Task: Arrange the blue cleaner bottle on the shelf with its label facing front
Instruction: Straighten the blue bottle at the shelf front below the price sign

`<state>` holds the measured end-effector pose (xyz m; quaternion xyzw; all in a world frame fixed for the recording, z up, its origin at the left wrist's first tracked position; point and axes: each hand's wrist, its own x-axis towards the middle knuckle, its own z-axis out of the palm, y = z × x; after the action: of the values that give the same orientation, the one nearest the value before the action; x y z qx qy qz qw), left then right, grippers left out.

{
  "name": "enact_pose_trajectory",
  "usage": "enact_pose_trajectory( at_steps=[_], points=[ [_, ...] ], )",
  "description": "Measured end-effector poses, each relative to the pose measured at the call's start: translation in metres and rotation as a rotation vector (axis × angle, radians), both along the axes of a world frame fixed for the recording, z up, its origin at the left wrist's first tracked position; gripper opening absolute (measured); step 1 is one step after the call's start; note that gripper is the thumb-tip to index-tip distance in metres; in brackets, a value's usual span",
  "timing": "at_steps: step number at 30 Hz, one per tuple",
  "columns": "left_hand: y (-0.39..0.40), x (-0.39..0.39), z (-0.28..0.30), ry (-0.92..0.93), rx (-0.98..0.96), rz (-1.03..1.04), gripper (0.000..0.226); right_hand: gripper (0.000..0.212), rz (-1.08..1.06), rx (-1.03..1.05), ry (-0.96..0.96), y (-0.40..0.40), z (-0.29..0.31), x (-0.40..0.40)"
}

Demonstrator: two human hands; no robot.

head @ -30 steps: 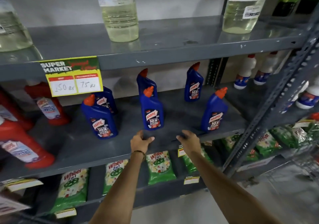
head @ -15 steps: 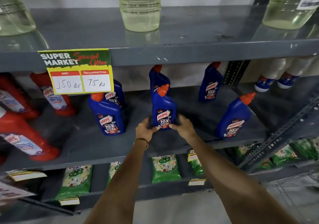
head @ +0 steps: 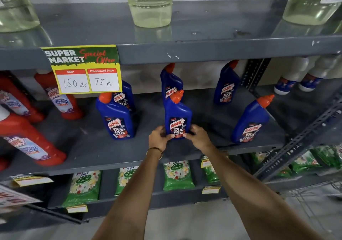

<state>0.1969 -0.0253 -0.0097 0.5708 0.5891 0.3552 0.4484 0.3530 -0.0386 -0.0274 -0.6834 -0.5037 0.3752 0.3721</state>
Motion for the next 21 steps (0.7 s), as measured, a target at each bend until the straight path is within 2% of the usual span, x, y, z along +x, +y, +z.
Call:
enact_pose_trajectory(
  at_steps=[11,15,21],
  points=[
    [-0.043,0.0,0.002,0.066,0.022,-0.062,0.048,0.021,-0.044,0.034,-0.095,-0.049,-0.003,0.003],
    [-0.047,0.002,0.001,0.055,0.003,-0.067,0.048,0.029,-0.063,0.002,-0.057,-0.053,-0.004,0.004],
    [-0.047,0.002,0.001,0.082,0.024,-0.072,0.045,0.026,-0.059,0.001,-0.098,-0.053,-0.003,0.004]
  ],
)
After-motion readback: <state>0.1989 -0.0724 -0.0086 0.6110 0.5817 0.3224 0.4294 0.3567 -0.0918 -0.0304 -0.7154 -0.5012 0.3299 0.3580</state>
